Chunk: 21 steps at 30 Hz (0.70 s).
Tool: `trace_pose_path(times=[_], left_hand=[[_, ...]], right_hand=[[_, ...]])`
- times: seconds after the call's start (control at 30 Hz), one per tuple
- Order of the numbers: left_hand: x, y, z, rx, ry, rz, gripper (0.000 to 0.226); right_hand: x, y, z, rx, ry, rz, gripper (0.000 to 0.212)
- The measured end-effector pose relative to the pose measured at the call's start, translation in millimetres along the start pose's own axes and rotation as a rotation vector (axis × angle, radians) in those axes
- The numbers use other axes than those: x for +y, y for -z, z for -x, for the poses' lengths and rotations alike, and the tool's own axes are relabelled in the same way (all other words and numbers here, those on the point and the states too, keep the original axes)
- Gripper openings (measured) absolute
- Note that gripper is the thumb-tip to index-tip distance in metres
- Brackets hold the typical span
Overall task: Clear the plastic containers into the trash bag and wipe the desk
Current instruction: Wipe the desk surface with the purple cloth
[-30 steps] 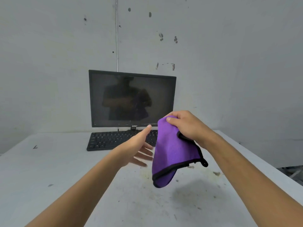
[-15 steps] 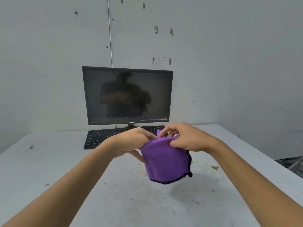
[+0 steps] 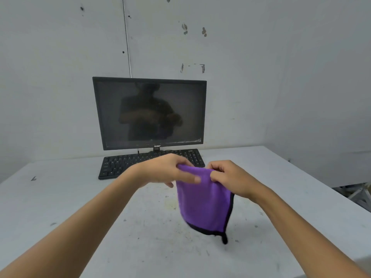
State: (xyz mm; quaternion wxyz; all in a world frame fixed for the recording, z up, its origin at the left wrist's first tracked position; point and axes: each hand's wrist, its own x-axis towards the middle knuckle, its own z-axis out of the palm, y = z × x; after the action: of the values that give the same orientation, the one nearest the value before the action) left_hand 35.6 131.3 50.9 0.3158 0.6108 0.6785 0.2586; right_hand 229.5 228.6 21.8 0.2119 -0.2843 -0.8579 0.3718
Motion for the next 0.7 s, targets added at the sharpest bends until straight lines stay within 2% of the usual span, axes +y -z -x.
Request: trace_pose_path(times=[0.07,0.17,0.23,0.3,0.43,0.57,0.63,0.67,0.7], left_hand=[[-4.7,-13.1,-8.3,-0.009,-0.049,-0.079,0.012],[-9.8,-36.7,-21.3,-0.027,-0.082,0.13,0.014],[-11.0,-54.2,-32.3,-0.026,-0.086,0.2,0.017],[-12.0,-70.1,-44.6,0.019,-0.066,0.227,0.019],[-10.2,-89.3,-59.6,0.065,-0.015,0.251,0.021],[-4.8,-110.5,-71.2,0.036,-0.003,0.171,0.022],[-4.3,-123.4,-75.8,0.034,-0.004,0.11,0.023],[-4.2,-130.5,-78.2,0.032,-0.006,0.081,0.023],[-4.6,-137.4,-79.1,0.032,-0.008,0.056,0.024]], right_hand=[[7.0,4.8,9.3,-0.043,-0.047,-0.117,0.018],[21.4,7.5,29.2,-0.234,-0.16,-0.115,0.038],[34.9,13.3,42.4,-0.257,-0.233,-0.055,0.031],[53.4,26.5,49.5,-0.145,-0.319,-0.041,0.027],[85.6,68.7,53.4,0.286,-0.408,0.002,0.02],[91.6,95.6,59.9,0.551,-0.355,0.435,0.011],[86.2,86.3,69.0,0.597,-0.367,0.622,0.007],[86.4,76.6,74.3,0.558,-0.402,0.693,0.007],[90.9,63.8,79.6,0.471,-0.443,0.729,0.019]])
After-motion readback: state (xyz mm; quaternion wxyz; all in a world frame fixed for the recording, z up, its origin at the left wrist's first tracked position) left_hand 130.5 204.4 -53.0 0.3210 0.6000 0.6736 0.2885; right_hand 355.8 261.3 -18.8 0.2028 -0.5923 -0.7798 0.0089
